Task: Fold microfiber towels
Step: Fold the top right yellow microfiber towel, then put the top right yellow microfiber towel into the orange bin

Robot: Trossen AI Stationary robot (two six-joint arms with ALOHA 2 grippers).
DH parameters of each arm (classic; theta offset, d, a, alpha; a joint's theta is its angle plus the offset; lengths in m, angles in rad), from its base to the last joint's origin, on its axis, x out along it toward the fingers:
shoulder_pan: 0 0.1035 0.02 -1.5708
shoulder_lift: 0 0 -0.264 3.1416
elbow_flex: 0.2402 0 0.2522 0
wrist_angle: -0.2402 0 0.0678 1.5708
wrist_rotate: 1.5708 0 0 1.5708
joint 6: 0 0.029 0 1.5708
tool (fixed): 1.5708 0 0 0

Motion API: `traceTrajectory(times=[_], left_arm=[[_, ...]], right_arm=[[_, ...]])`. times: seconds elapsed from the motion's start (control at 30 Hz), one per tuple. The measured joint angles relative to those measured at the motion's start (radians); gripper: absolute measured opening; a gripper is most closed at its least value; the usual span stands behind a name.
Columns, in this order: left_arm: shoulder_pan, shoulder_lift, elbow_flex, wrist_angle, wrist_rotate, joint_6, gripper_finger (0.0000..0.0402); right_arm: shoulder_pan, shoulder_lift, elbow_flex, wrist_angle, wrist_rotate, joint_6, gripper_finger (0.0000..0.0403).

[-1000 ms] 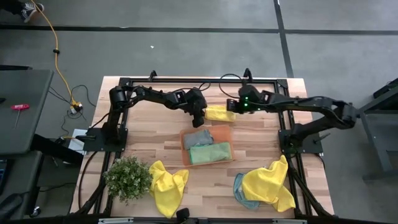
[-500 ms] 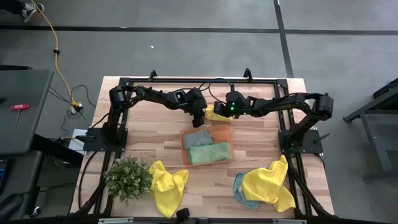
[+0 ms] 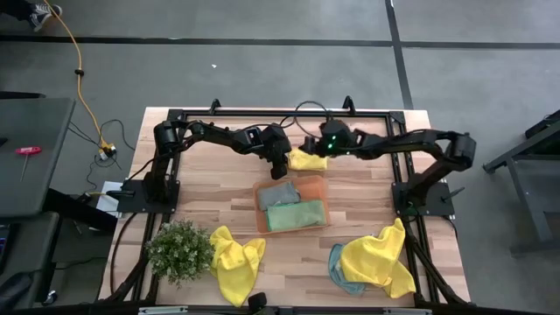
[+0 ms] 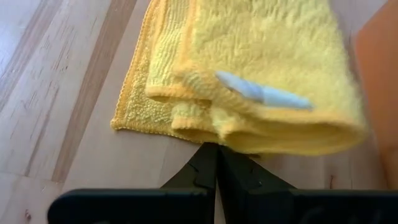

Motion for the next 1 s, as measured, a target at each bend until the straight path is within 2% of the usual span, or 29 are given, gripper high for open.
traceTrajectory(times=[0.13, 0.27, 0.37, 0.43, 0.5, 0.67, 0.87, 1.0], left_arm=[[0.0, 0.0, 0.0, -0.001, 0.004, 0.001, 0.0], [0.0, 0.0, 0.0, -0.002, 0.005, 0.005, 0.0], [0.0, 0.0, 0.0, -0.003, 0.005, 0.005, 0.0], [0.0, 0.0, 0.0, -0.003, 0.004, 0.004, 0.0], [0.0, 0.0, 0.0, -0.003, 0.005, 0.003, 0.0], [0.0, 0.0, 0.0, -0.002, 0.006, 0.0, 0.0], [0.0, 0.0, 0.0, -0.003, 0.006, 0.0, 0.0], [0.0, 0.0, -0.001, -0.002, 0.005, 0.0, 0.0]], right_arm=[[-0.065, -0.119, 0.0, -0.219, -0.006, -0.095, 0.0227], [-0.119, -0.231, 0.001, -0.568, -0.005, -0.205, 0.0231], [-0.138, -0.256, -0.017, -0.7, -0.028, -0.277, 0.0232], [-0.147, -0.256, -0.061, -0.657, -0.077, -0.274, 0.0232], [-0.151, -0.241, -0.121, -0.517, -0.108, -0.223, 0.0232], [-0.151, -0.162, -0.251, -0.208, -0.117, -0.073, 0.0232], [-0.141, -0.039, -0.3, 0.034, -0.148, 0.021, 0.0232], [-0.134, 0.019, -0.3, 0.131, -0.153, 0.062, 0.0232]])
